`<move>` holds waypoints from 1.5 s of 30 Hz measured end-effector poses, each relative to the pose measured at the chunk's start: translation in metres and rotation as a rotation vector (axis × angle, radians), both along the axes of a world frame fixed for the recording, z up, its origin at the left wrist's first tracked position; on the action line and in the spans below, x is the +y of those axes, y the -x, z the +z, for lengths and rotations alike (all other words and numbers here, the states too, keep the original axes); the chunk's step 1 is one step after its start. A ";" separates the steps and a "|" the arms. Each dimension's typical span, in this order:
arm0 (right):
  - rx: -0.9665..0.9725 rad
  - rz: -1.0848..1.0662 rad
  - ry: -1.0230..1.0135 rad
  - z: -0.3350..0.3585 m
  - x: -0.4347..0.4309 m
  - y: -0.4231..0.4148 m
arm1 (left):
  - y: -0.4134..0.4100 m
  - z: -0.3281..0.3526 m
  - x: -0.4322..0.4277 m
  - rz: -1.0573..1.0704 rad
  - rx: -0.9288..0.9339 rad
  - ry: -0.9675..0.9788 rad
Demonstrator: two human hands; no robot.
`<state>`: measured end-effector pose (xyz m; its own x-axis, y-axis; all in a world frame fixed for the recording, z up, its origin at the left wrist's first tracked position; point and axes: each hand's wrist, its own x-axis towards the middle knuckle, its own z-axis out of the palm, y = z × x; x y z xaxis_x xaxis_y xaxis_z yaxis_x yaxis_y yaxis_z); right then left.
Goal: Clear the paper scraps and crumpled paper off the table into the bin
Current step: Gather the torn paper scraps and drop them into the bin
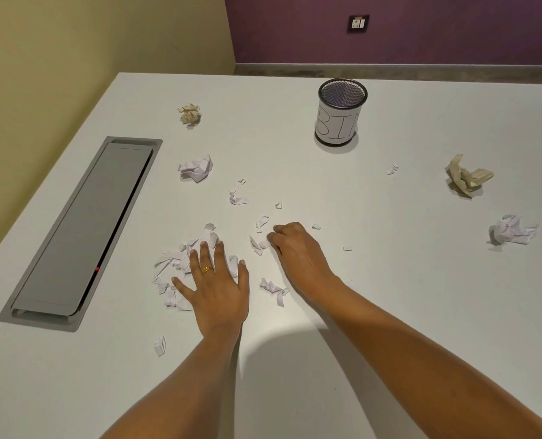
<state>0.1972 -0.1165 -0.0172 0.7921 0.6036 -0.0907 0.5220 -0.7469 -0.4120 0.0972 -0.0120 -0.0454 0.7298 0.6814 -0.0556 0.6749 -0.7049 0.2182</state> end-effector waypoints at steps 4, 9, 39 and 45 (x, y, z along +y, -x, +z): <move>0.038 0.031 -0.061 0.003 -0.003 -0.004 | 0.000 0.000 0.000 -0.001 0.000 -0.003; 0.086 0.012 -0.115 0.005 -0.004 -0.014 | 0.000 0.001 -0.001 0.000 0.001 0.005; -0.101 -0.625 -0.374 0.110 -0.001 -0.234 | 0.000 0.001 -0.002 0.018 0.009 0.000; -0.069 -0.579 -0.317 0.103 0.001 -0.237 | -0.001 0.001 -0.001 0.018 0.011 0.008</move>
